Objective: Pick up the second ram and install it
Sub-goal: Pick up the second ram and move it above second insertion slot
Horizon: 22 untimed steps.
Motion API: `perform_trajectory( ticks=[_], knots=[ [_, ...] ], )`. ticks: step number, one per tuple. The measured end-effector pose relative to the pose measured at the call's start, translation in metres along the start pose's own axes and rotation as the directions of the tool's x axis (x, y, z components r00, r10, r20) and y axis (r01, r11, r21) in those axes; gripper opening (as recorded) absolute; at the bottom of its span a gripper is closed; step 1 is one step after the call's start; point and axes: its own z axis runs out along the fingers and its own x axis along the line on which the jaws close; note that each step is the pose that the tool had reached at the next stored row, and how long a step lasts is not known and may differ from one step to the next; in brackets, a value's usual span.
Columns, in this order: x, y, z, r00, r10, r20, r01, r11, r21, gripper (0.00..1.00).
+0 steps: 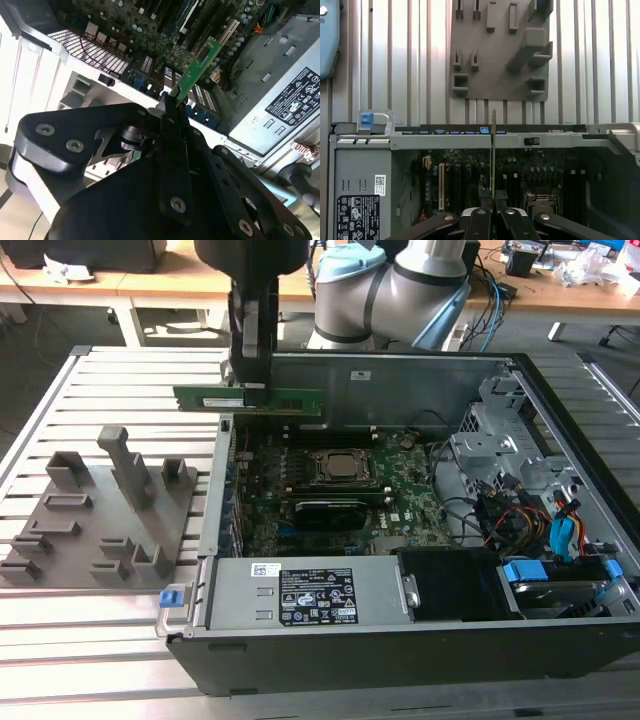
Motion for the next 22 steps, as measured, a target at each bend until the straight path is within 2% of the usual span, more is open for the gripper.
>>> perform_trajectory(
  ticks=[8,12,14,15,16,19,22],
  knots=[
    [-0.0002,-0.0288,-0.0012,1.0,0.0,0.0,0.0,1.0,0.0,0.14],
    [-0.0005,-0.055,-0.0022,1.0,0.0,0.0004,0.0,1.0,-0.0003,0.14],
    [-0.0006,-0.0609,-0.0024,0.9999,-0.001,0.0119,0.001,1.0,-0.0005,0.14],
    [-0.0007,-0.0653,-0.0026,0.9997,-0.001,0.026,0.001,1.0,-0.0007,0.14],
    [-0.0013,-0.0712,-0.0024,0.9995,-0.001,0.0312,0.001,1.0,-0.001,0.14],
    [-0.0067,-0.085,-0.0006,0.9997,-0.001,0.0239,0.001,1.0,-0.0013,0.14],
    [-0.014,-0.0968,0.0023,0.9999,0.0,0.0113,0.0,1.0,-0.0017,0.14]
  ],
)
